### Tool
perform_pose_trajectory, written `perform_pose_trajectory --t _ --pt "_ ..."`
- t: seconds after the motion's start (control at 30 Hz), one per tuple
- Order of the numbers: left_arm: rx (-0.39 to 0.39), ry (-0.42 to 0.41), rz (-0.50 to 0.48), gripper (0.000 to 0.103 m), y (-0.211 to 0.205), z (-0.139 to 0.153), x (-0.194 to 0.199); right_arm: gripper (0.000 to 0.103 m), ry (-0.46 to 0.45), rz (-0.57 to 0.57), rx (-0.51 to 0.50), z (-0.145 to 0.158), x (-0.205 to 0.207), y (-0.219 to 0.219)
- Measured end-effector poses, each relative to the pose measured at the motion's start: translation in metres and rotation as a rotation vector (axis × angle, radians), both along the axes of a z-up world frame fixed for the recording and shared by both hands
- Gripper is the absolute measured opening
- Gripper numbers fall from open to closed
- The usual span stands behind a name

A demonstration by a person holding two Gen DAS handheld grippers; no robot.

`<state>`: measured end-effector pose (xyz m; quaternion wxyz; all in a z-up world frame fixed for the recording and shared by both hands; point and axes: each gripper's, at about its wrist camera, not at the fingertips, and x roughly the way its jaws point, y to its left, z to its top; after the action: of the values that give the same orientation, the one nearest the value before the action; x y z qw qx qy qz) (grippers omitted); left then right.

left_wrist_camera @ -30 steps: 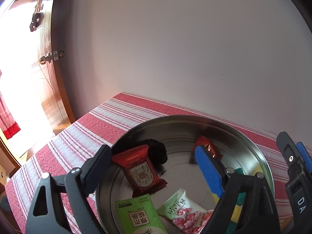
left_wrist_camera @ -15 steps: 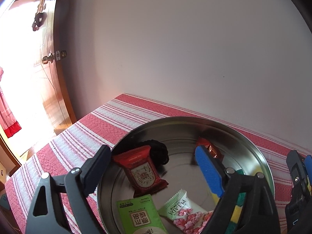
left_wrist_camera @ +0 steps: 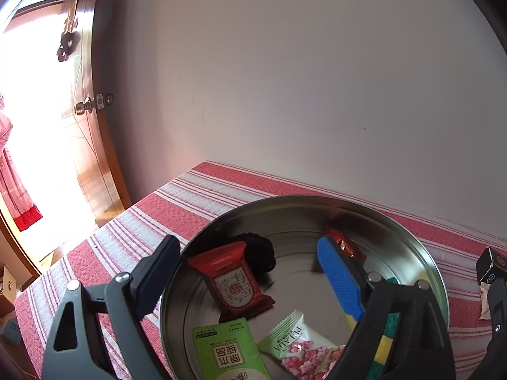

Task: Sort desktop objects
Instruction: 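Withdraw both open tools from the tin toward the black box and sponges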

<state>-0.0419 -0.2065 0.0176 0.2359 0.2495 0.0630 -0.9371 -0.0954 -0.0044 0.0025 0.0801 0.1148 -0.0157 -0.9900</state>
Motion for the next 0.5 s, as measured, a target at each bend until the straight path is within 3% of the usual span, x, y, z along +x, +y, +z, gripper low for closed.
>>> perform_pose_trajectory --t 0.3,0.5 --pt "-0.03 0.03 -0.009 0.09 0.01 0.002 0.005 0.083 0.035 -0.036 0.034 0.004 0.022 0.025" --pt "-0.035 0.107 -0.074 0.09 0.039 0.008 0.018 0.083 0.063 -0.085 0.037 0.01 0.043 0.06"
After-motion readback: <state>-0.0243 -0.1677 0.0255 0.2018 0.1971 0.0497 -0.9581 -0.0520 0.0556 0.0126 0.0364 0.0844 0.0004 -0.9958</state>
